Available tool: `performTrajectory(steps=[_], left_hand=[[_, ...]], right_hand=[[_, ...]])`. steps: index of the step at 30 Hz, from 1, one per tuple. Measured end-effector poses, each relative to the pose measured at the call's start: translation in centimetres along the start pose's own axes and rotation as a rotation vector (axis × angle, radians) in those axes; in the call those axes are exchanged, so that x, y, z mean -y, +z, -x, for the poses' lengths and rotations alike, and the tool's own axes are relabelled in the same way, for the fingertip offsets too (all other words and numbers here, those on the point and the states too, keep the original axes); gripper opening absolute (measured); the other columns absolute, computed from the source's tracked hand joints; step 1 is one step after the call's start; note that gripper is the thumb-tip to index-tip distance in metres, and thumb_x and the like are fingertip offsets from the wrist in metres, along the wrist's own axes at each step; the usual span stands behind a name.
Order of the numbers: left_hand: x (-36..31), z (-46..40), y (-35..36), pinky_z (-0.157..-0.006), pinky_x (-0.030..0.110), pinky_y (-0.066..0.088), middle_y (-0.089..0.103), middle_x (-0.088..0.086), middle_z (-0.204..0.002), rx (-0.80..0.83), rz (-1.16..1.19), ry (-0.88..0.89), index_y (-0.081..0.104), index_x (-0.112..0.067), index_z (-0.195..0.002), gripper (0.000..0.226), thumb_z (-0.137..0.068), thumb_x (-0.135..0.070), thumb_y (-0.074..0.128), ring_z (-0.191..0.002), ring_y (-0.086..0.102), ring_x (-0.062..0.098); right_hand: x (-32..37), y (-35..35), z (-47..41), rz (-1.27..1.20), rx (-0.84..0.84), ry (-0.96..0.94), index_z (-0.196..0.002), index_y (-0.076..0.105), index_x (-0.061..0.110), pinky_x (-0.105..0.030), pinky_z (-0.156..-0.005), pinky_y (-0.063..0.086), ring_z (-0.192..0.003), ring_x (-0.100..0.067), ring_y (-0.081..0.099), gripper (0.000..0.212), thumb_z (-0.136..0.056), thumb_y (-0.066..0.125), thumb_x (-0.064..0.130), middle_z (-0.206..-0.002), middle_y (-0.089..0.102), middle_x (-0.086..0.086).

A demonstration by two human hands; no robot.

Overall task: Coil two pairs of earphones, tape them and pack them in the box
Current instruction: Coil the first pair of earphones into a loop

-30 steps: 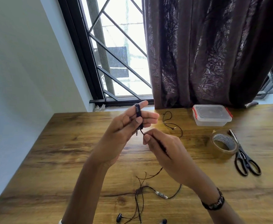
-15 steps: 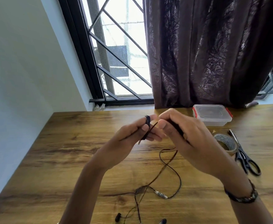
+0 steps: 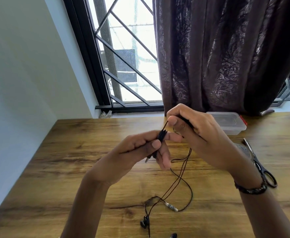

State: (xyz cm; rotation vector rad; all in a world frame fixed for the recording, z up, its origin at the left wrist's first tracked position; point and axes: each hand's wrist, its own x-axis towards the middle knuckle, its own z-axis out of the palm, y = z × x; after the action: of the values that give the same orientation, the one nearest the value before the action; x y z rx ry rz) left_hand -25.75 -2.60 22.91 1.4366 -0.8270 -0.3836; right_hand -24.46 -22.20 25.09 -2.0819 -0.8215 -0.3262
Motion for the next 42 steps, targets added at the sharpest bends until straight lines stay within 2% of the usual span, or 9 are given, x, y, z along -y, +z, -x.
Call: performTrajectory(steps=[6,9,11,13,17,27,31,38,42], left_hand=[[-0.2,-0.3,0.3,-0.073,0.021,0.044,0.06,-0.004,-0.076,-0.039,0.127,0.07,0.049,0.005,-0.13,0.037,-0.1,-0.008,0.031,-0.071,0.054,0.009],[-0.1,-0.6,0.3,-0.076,0.024,0.045,0.059,-0.002,-0.076,-0.132,0.183,0.068,0.05,0.003,-0.13,0.039,-0.098,-0.007,0.03,-0.072,0.054,0.01],[0.1,-0.8,0.3,-0.08,0.03,0.046,0.059,0.0,-0.078,-0.184,0.223,0.06,0.052,0.001,-0.13,0.039,-0.097,-0.01,0.033,-0.076,0.055,0.012],[0.2,-0.8,0.3,-0.083,0.029,0.048,0.06,0.001,-0.081,-0.226,0.262,0.047,0.055,-0.004,-0.129,0.038,-0.097,-0.013,0.037,-0.084,0.056,0.015],[0.6,-0.9,0.2,-0.081,0.027,0.048,0.064,0.0,-0.087,-0.299,0.291,0.04,0.052,-0.007,-0.132,0.038,-0.097,-0.011,0.038,-0.085,0.057,0.013],[1.1,-1.7,0.3,-0.091,0.024,0.049,0.072,0.0,-0.099,-0.45,-0.022,0.04,0.045,-0.004,-0.133,0.036,-0.099,0.001,0.033,-0.097,0.066,0.013],[1.3,-1.7,0.4,-0.087,0.02,0.049,0.068,0.007,-0.102,-0.415,-0.136,0.006,0.043,-0.002,-0.135,0.037,-0.1,0.002,0.033,-0.095,0.066,0.011],[1.2,-1.1,0.0,-0.084,0.018,0.048,0.065,0.007,-0.096,-0.28,-0.136,-0.077,0.042,0.005,-0.133,0.036,-0.099,0.006,0.033,-0.091,0.063,0.005],[1.1,-0.7,0.1,-0.083,0.025,0.049,0.065,0.017,-0.101,-0.156,-0.109,-0.115,0.048,0.007,-0.125,0.03,-0.102,0.0,0.029,-0.092,0.064,0.019]], right_hand=[[-1.6,2.1,0.6,-0.243,-0.031,0.045,-0.093,0.053,0.003,-0.034,-0.054,0.037,-0.06,-0.025,0.042,0.025,-0.103,0.039,0.022,-0.069,0.049,-0.008],[-2.0,3.9,1.3,-0.337,-0.037,0.105,-0.098,0.055,0.012,-0.047,-0.058,0.043,-0.063,-0.033,0.046,0.023,-0.103,0.036,0.023,-0.071,0.05,-0.017],[-1.8,5.0,1.7,-0.366,-0.075,0.12,-0.098,0.056,0.03,-0.034,-0.057,0.043,-0.061,-0.019,0.045,0.022,-0.104,0.035,0.024,-0.07,0.05,-0.008],[-1.7,5.9,2.1,-0.37,-0.106,0.147,-0.094,0.054,0.03,-0.026,-0.055,0.036,-0.059,-0.009,0.039,0.022,-0.103,0.035,0.025,-0.067,0.045,0.001],[-1.9,7.1,2.9,-0.31,-0.091,0.225,-0.092,0.053,0.012,-0.031,-0.051,0.033,-0.055,-0.019,0.038,0.025,-0.104,0.034,0.026,-0.063,0.046,0.003],[-0.6,7.0,3.6,-0.021,0.025,0.157,-0.092,0.053,0.021,-0.028,-0.048,0.037,-0.051,-0.014,0.046,0.02,-0.103,0.039,0.03,-0.064,0.05,0.012],[0.2,5.4,3.4,0.028,0.008,0.14,-0.089,0.051,0.022,-0.037,-0.051,0.039,-0.052,-0.017,0.046,0.019,-0.102,0.041,0.032,-0.062,0.052,0.006],[1.3,1.9,2.9,0.079,0.002,0.141,-0.093,0.058,0.02,-0.021,-0.05,0.037,-0.055,-0.01,0.051,0.02,-0.101,0.044,0.033,-0.062,0.055,0.01],[1.2,0.7,2.1,0.153,-0.026,0.089,-0.092,0.057,0.019,-0.018,-0.056,0.038,-0.063,-0.01,0.054,0.021,-0.102,0.043,0.03,-0.069,0.057,0.012]])
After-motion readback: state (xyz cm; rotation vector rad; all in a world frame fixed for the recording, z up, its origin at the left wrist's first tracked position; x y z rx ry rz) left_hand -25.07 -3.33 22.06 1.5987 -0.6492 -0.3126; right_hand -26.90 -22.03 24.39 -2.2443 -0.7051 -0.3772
